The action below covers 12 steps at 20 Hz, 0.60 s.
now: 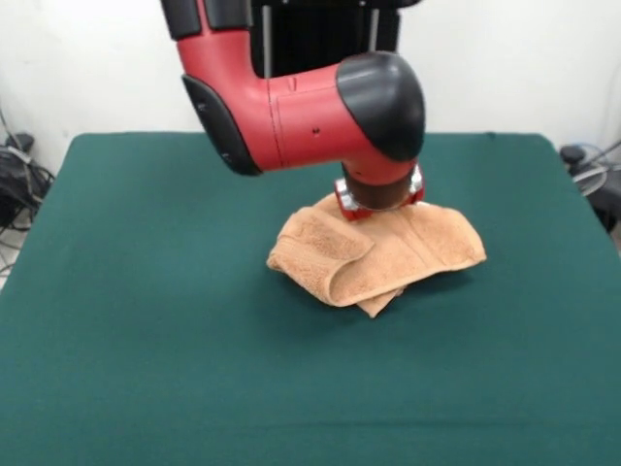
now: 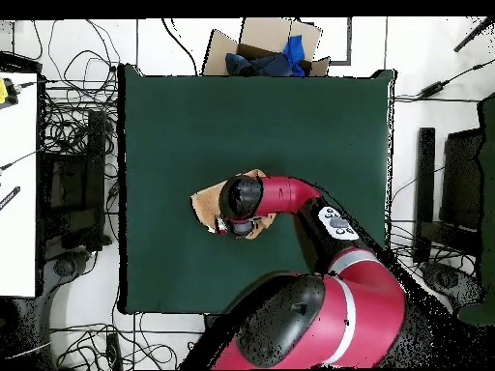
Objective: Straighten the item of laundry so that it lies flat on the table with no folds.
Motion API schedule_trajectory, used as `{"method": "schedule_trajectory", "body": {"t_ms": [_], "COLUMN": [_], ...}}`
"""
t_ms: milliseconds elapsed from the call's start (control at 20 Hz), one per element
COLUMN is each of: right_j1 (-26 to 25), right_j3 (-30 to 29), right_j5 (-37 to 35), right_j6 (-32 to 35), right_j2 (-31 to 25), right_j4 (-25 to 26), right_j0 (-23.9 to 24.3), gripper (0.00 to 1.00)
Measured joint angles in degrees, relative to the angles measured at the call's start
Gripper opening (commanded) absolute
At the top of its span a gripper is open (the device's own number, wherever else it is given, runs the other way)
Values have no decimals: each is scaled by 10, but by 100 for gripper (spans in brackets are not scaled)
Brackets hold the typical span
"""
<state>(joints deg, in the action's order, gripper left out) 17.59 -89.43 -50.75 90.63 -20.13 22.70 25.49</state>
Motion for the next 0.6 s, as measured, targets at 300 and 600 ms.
{"method": "schedule_trajectory", "body": {"t_ms": [300,600], "right_j1": [21,40], "right_j3": [-18,-48], "right_j5": [56,104], "right_j6": [35,52], "right_j2": [42,53], "right_j4": [2,3], "right_j0": [-46,-52], "gripper": [0,0]}}
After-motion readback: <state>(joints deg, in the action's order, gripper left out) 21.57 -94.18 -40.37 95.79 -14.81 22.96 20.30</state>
